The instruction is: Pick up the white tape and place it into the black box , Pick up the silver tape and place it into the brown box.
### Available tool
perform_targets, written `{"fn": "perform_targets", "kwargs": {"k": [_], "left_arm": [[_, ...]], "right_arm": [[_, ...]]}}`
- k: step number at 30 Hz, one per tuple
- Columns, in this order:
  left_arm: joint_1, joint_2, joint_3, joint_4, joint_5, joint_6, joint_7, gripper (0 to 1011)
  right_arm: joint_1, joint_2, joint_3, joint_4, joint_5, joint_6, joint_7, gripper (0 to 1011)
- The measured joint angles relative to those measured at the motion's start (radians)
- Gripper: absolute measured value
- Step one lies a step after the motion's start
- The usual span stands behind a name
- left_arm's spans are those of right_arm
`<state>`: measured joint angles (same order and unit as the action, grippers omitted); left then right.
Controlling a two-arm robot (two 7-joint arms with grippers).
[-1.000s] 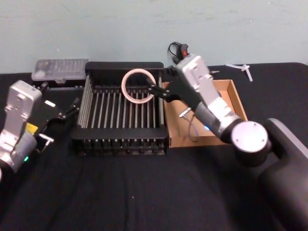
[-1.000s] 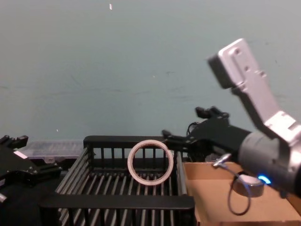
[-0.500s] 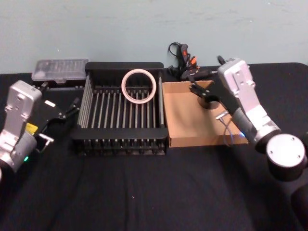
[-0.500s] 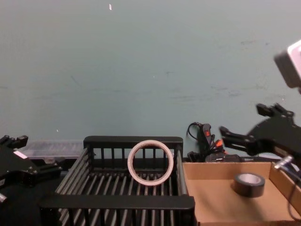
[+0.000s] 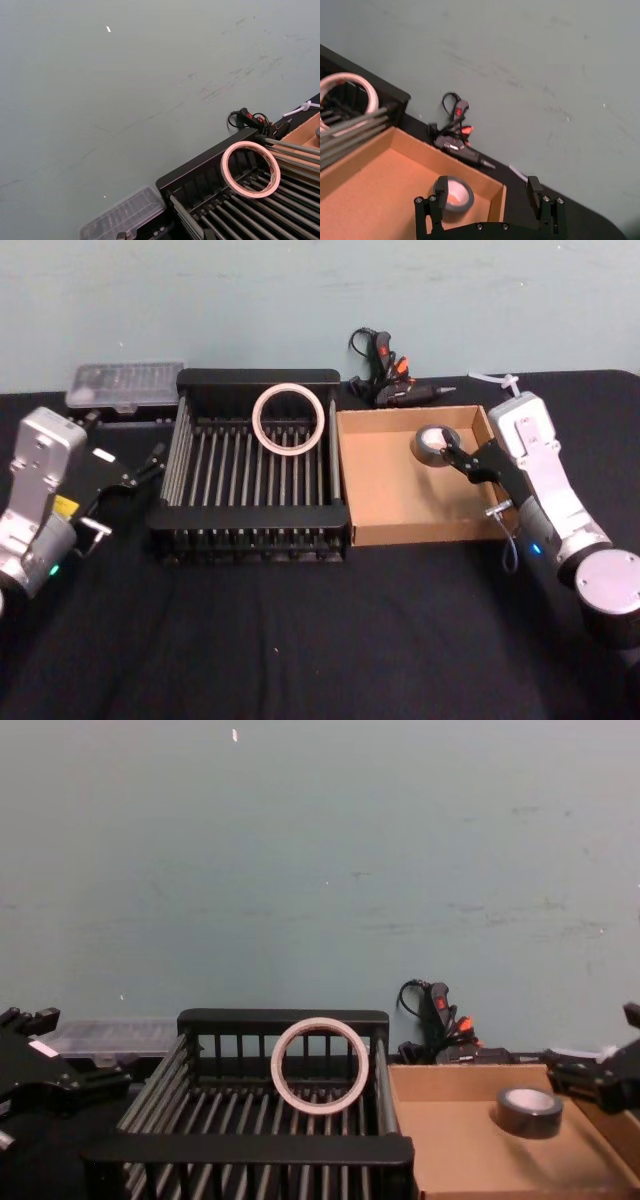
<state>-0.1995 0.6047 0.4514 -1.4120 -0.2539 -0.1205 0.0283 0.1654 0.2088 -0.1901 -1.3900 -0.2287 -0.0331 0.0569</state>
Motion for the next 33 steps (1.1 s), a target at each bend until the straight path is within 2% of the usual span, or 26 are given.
{"fn": "perform_targets", "kwargs": {"k": [11, 33], "left_arm": [[0.000, 0.000, 0.000, 0.000, 0.000, 0.000, 0.000, 1001], [0.000, 0.000, 0.000, 0.000, 0.000, 0.000, 0.000, 1001]], "right_arm": [[0.000, -0.025, 0.027, 0.047, -0.015, 0.007, 0.000, 1002], [0.002, -0.022, 0.023, 0.043, -0.013, 0.006, 0.002, 1002]]}}
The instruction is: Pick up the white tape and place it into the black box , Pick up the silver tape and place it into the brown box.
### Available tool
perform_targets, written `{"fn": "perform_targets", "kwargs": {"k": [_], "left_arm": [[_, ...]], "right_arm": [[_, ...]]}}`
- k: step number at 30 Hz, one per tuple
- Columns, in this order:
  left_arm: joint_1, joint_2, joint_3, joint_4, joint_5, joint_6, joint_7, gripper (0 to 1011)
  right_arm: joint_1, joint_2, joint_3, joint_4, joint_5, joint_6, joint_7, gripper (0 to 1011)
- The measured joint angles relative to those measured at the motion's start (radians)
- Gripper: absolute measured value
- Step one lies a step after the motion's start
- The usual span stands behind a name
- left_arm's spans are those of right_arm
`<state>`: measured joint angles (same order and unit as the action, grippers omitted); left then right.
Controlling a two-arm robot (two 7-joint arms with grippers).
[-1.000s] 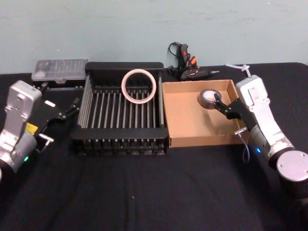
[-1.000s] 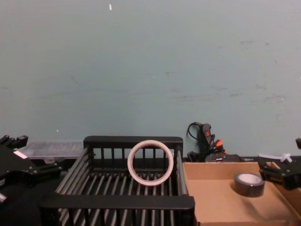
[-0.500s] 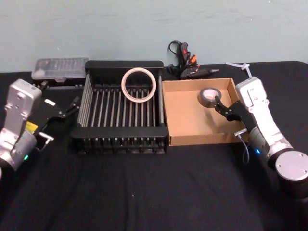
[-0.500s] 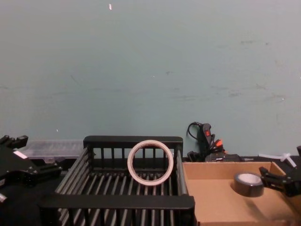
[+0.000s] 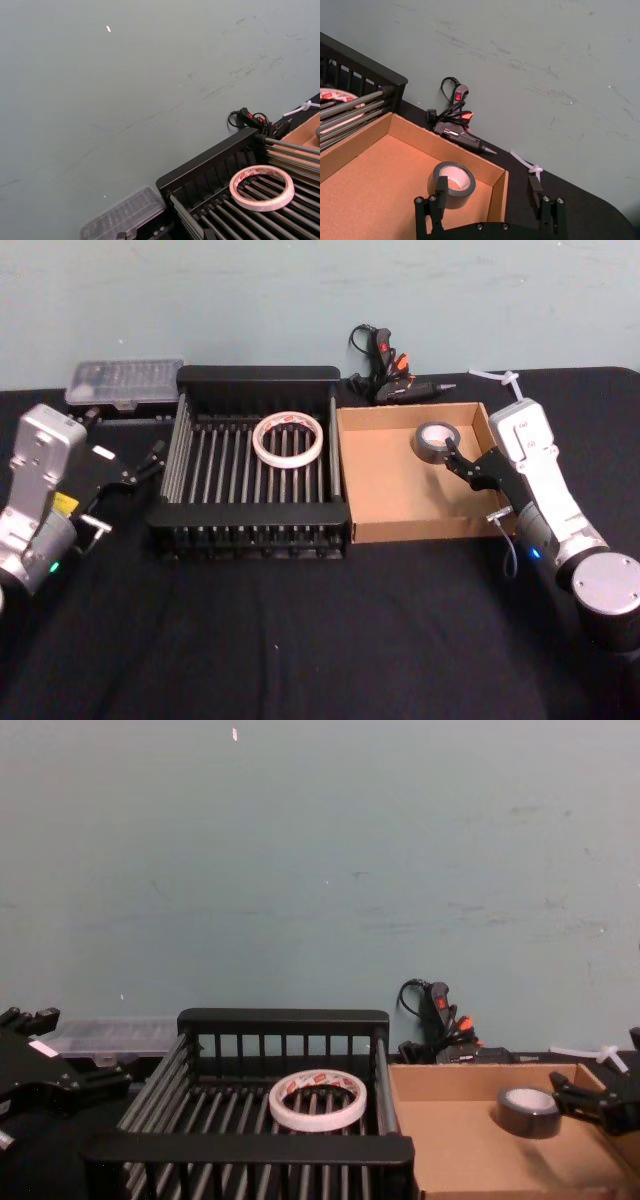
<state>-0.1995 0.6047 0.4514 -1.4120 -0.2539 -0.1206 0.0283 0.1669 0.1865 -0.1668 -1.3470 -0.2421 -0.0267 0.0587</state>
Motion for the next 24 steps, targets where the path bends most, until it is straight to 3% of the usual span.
{"fn": "perform_targets", "kwargs": {"k": [24], "left_arm": [[0.000, 0.000, 0.000, 0.000, 0.000, 0.000, 0.000, 1001]], "right_arm": [[0.000, 0.001, -0.001, -0.001, 0.002, -0.001, 0.000, 1002]]}}
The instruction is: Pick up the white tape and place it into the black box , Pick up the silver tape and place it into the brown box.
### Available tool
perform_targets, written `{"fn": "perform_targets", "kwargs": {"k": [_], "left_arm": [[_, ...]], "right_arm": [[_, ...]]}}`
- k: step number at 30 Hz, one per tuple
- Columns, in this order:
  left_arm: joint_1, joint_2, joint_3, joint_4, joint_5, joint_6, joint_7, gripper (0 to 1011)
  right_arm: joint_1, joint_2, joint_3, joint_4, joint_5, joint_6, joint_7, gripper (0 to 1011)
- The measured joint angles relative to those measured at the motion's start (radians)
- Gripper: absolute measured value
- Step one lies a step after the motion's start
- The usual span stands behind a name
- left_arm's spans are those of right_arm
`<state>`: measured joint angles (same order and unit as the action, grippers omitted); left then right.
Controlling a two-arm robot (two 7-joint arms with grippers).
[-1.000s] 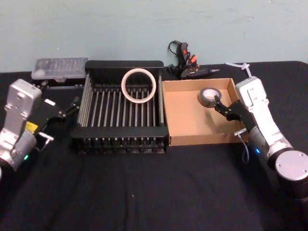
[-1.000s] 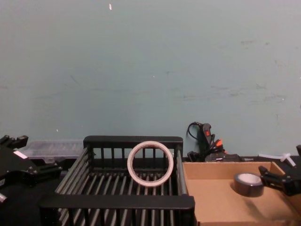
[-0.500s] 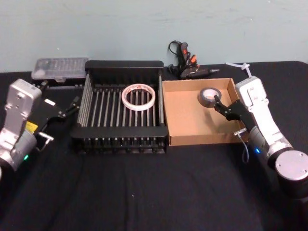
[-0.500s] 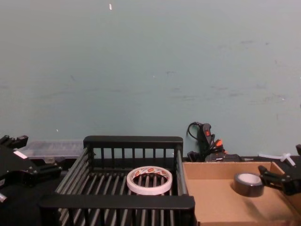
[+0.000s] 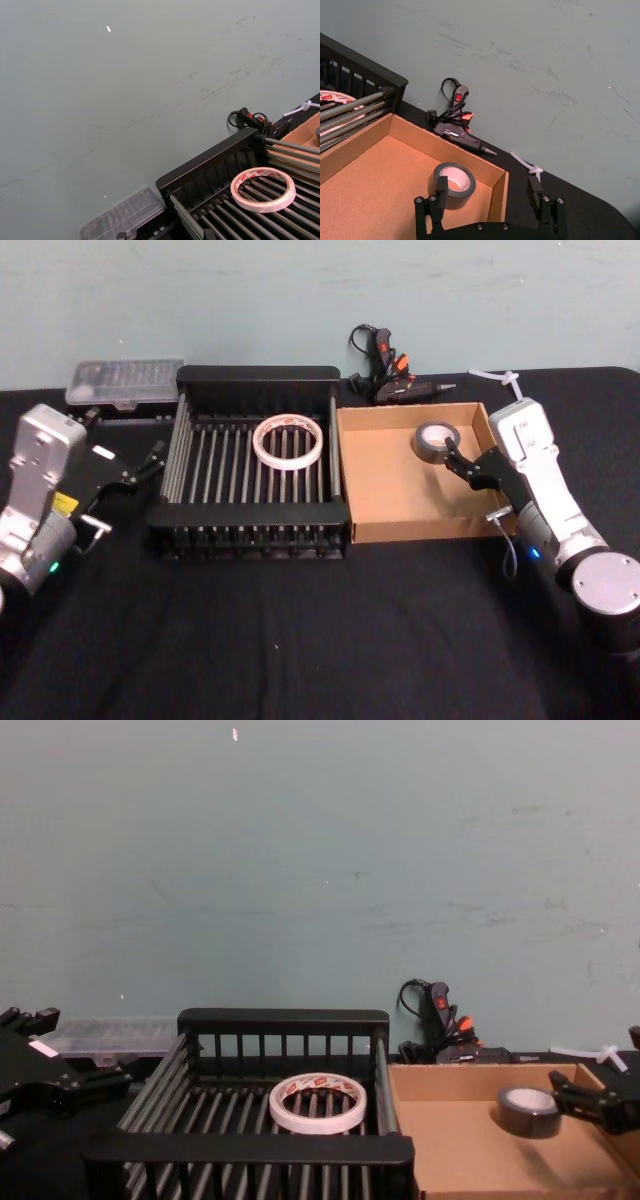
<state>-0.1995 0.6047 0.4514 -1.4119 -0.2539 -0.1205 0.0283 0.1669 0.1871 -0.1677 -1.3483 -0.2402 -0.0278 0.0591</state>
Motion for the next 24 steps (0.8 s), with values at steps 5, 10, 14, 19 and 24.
{"fn": "perform_targets", "kwargs": {"k": [5, 10, 14, 19, 24], "left_arm": [[0.000, 0.000, 0.000, 0.000, 0.000, 0.000, 0.000, 1001], [0.000, 0.000, 0.000, 0.000, 0.000, 0.000, 0.000, 1001], [0.000, 0.000, 0.000, 0.000, 0.000, 0.000, 0.000, 1001], [0.000, 0.000, 0.000, 0.000, 0.000, 0.000, 0.000, 1001], [0.000, 0.000, 0.000, 0.000, 0.000, 0.000, 0.000, 1001]], "right_arm": [[0.000, 0.000, 0.000, 0.000, 0.000, 0.000, 0.000, 1002], [0.000, 0.000, 0.000, 0.000, 0.000, 0.000, 0.000, 1002], [0.000, 0.000, 0.000, 0.000, 0.000, 0.000, 0.000, 1002], [0.000, 0.000, 0.000, 0.000, 0.000, 0.000, 0.000, 1003], [0.000, 0.000, 0.000, 0.000, 0.000, 0.000, 0.000, 1002]]}}
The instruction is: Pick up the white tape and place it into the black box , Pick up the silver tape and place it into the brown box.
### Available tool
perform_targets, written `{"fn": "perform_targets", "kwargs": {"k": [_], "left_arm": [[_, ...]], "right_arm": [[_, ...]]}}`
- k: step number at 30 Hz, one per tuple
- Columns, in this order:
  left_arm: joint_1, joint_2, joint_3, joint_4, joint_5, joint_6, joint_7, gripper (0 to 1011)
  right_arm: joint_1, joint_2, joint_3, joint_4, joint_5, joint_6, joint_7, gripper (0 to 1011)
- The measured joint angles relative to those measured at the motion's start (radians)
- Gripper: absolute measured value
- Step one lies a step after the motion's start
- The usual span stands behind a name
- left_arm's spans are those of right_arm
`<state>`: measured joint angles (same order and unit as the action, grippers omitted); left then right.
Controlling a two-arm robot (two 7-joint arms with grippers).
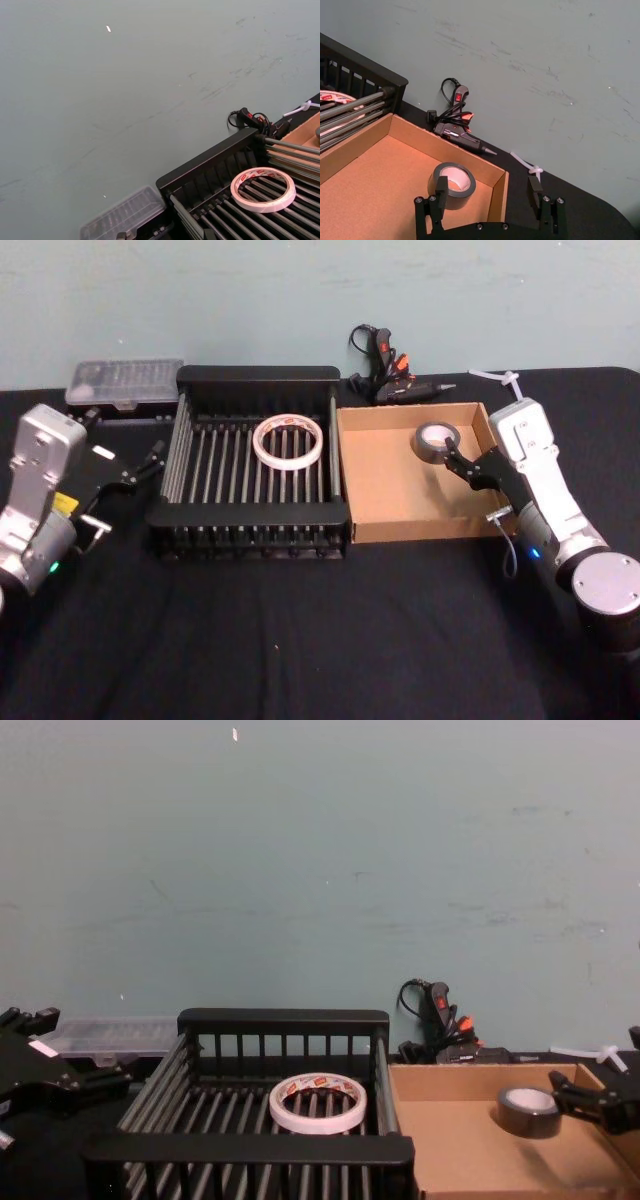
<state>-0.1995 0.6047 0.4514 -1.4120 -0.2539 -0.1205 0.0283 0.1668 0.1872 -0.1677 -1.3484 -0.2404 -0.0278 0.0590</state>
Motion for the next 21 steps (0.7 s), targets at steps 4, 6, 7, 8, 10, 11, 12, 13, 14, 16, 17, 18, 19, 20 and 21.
{"fn": "perform_targets", "kwargs": {"k": [4, 6, 7, 8, 10, 11, 12, 13, 14, 16, 17, 18, 19, 20, 21], "left_arm": [[0.000, 0.000, 0.000, 0.000, 0.000, 0.000, 0.000, 1001], [0.000, 0.000, 0.000, 0.000, 0.000, 0.000, 0.000, 1001], [0.000, 0.000, 0.000, 0.000, 0.000, 0.000, 0.000, 1001], [0.000, 0.000, 0.000, 0.000, 0.000, 0.000, 0.000, 1001], [0.000, 0.000, 0.000, 0.000, 0.000, 0.000, 0.000, 1001], [0.000, 0.000, 0.000, 0.000, 0.000, 0.000, 0.000, 1001], [0.000, 0.000, 0.000, 0.000, 0.000, 0.000, 0.000, 1001], [0.000, 0.000, 0.000, 0.000, 0.000, 0.000, 0.000, 1001], [0.000, 0.000, 0.000, 0.000, 0.000, 0.000, 0.000, 1001], [0.000, 0.000, 0.000, 0.000, 0.000, 0.000, 0.000, 1001], [0.000, 0.000, 0.000, 0.000, 0.000, 0.000, 0.000, 1001], [0.000, 0.000, 0.000, 0.000, 0.000, 0.000, 0.000, 1001], [0.000, 0.000, 0.000, 0.000, 0.000, 0.000, 0.000, 1001], [0.000, 0.000, 0.000, 0.000, 0.000, 0.000, 0.000, 1001], [0.000, 0.000, 0.000, 0.000, 0.000, 0.000, 0.000, 1001]], "right_arm": [[0.000, 0.000, 0.000, 0.000, 0.000, 0.000, 0.000, 1002], [0.000, 0.000, 0.000, 0.000, 0.000, 0.000, 0.000, 1002], [0.000, 0.000, 0.000, 0.000, 0.000, 0.000, 0.000, 1002], [0.000, 0.000, 0.000, 0.000, 0.000, 0.000, 0.000, 1002], [0.000, 0.000, 0.000, 0.000, 0.000, 0.000, 0.000, 1002], [0.000, 0.000, 0.000, 0.000, 0.000, 0.000, 0.000, 1002], [0.000, 0.000, 0.000, 0.000, 0.000, 0.000, 0.000, 1002], [0.000, 0.000, 0.000, 0.000, 0.000, 0.000, 0.000, 1002], [0.000, 0.000, 0.000, 0.000, 0.000, 0.000, 0.000, 1002], [0.000, 0.000, 0.000, 0.000, 0.000, 0.000, 0.000, 1002], [0.000, 0.000, 0.000, 0.000, 0.000, 0.000, 0.000, 1002], [0.000, 0.000, 0.000, 0.000, 0.000, 0.000, 0.000, 1002], [0.000, 0.000, 0.000, 0.000, 0.000, 0.000, 0.000, 1002], [0.000, 0.000, 0.000, 0.000, 0.000, 0.000, 0.000, 1002], [0.000, 0.000, 0.000, 0.000, 0.000, 0.000, 0.000, 1002]]}}
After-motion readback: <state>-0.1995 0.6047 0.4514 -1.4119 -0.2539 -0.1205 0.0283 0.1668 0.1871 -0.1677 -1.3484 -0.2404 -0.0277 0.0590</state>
